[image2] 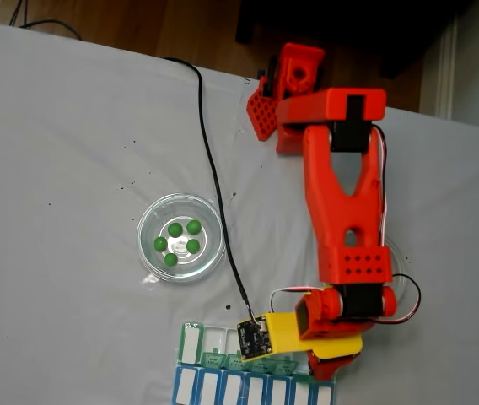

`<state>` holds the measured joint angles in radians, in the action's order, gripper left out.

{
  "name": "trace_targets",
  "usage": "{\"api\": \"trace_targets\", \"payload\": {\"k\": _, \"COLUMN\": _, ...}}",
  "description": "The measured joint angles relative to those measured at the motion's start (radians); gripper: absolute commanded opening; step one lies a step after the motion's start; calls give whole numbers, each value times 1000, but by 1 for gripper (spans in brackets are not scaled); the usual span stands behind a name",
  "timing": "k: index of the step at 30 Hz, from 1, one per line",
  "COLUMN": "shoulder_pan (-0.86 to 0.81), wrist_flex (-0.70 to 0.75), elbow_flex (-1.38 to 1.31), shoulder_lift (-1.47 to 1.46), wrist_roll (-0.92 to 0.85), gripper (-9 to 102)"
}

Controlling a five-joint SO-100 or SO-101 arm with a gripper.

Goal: Sort medicines into box.

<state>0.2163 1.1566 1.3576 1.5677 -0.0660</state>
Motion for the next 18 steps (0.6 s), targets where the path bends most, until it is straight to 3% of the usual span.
{"api": "trace_targets", "payload": {"k": 16, "shoulder_pan": 2, "wrist_flex": -43, "elbow_flex": 46, "shoulder_lift": 12, "wrist_roll": -26, "gripper": 29}}
{"api": "trace_targets", "payload": {"k": 18, "shoulder_pan": 5, "wrist_flex": -17, "elbow_flex": 46, "shoulder_lift": 12, "wrist_roll": -38, "gripper": 24}}
